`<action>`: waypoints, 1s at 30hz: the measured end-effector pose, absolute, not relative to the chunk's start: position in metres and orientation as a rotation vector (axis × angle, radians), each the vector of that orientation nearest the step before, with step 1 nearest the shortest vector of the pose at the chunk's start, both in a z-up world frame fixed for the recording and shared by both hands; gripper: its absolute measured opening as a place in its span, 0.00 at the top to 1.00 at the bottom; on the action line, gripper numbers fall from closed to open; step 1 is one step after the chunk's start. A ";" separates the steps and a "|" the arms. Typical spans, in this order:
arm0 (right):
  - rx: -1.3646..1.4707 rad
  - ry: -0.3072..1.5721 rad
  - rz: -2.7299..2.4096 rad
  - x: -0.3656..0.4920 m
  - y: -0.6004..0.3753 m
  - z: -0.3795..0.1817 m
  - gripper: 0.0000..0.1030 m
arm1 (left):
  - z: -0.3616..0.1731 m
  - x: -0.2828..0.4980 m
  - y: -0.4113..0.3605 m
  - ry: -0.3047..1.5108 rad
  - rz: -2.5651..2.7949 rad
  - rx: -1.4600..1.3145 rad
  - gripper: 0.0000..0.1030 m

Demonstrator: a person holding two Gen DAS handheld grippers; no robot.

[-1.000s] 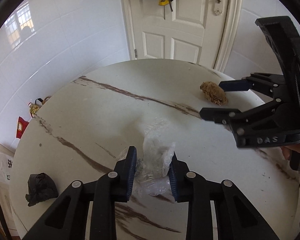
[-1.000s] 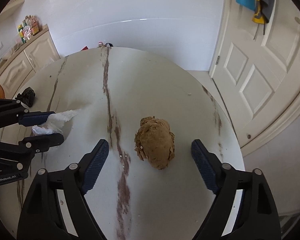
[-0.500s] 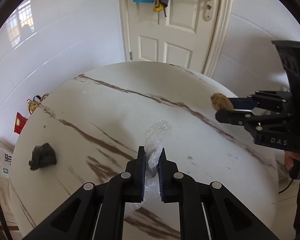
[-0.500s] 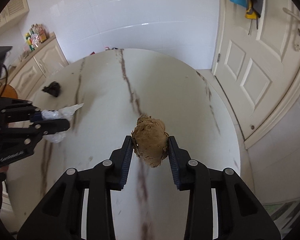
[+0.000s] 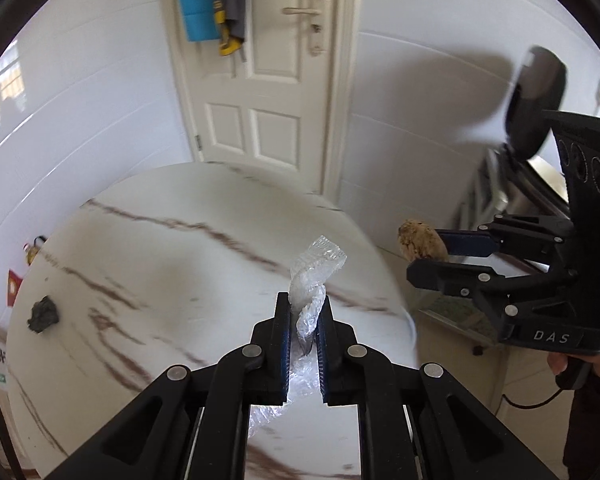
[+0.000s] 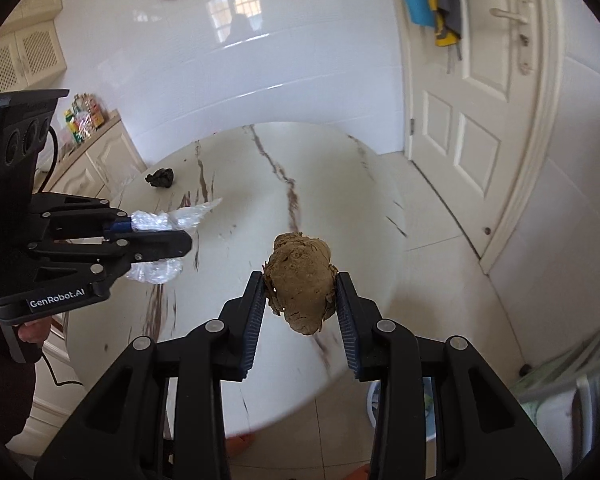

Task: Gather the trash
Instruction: 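Carry the wrap and bread lump to the blue bucket and release both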

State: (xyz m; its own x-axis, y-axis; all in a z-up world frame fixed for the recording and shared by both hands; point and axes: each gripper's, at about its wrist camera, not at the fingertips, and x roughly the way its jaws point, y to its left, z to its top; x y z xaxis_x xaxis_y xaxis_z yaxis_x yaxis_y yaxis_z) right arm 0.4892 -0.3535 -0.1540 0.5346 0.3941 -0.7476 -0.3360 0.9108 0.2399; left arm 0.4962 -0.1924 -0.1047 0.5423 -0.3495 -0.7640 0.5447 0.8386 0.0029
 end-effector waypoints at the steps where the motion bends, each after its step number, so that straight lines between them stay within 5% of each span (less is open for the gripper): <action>1: 0.086 0.900 0.416 0.479 -0.366 -0.152 0.68 | -0.105 0.492 -0.204 0.844 -0.552 0.265 0.93; 19: 0.353 0.922 0.168 0.437 -0.532 -0.217 0.64 | -0.171 0.530 -0.386 0.974 -0.719 0.337 0.93; 26: 0.394 0.964 0.105 0.444 -0.568 -0.256 0.48 | -0.209 0.564 -0.422 1.034 -0.701 0.367 0.92; 30: 0.402 0.978 0.071 0.436 -0.587 -0.266 0.44 | -0.226 0.579 -0.441 1.047 -0.687 0.341 0.79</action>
State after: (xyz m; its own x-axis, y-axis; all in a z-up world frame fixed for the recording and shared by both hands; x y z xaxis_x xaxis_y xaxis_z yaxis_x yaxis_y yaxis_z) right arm 0.4361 -0.5873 -0.2658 0.5622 0.2376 -0.7921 0.1203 0.9241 0.3626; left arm 0.5787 -0.4411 -0.2261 0.3201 -0.3552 -0.8783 0.6645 0.7450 -0.0591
